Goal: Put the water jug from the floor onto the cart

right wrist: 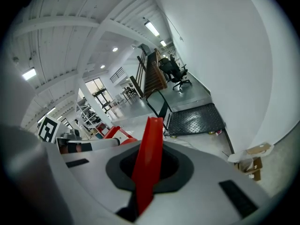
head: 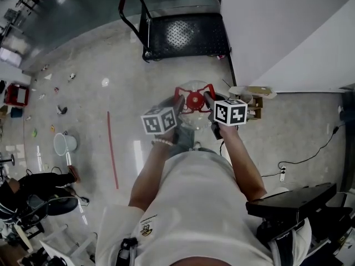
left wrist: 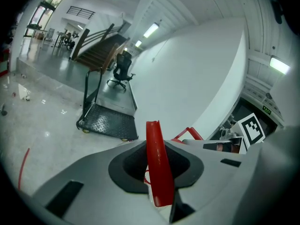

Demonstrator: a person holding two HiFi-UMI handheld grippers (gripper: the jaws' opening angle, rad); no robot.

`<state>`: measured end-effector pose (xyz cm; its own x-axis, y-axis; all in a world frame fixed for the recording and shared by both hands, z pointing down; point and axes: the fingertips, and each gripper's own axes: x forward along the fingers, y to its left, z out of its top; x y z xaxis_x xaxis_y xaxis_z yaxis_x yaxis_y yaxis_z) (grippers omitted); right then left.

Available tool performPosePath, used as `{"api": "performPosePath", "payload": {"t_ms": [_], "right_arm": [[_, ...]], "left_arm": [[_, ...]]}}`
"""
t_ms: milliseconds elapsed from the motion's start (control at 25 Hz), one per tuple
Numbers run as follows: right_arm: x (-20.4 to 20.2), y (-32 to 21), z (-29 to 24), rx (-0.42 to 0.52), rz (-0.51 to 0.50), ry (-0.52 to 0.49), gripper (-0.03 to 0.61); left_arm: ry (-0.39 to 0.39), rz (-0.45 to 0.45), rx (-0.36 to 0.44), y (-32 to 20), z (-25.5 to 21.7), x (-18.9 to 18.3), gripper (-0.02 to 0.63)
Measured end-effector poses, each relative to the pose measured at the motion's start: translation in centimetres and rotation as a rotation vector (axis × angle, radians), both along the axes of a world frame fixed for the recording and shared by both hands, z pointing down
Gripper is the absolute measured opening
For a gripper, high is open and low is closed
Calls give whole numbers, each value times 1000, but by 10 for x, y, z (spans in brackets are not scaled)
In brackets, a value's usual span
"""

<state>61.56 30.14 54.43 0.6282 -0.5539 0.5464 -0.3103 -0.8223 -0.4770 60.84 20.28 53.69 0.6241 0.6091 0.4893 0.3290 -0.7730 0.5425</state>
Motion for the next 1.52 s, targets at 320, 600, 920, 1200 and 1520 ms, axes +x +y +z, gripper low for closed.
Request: {"api": "performPosePath", "payload": {"t_ms": [320, 600, 920, 1200, 1520], "right_arm": [[94, 7, -1, -2, 40, 0, 25], [176, 5, -5, -10, 73, -1, 25], [245, -6, -3, -10, 115, -8, 25], [297, -19, 5, -23, 133, -21, 25], [343, -28, 8, -32, 137, -18, 25]], "left_arm": [[-3, 40, -1, 11, 2, 100, 72], [-2, 67, -18, 6, -2, 184, 72], [-14, 114, -30, -5, -2, 257, 72], [-29, 138, -43, -16, 6, 310, 71], [-22, 136, -57, -25, 8, 356, 71]]}}
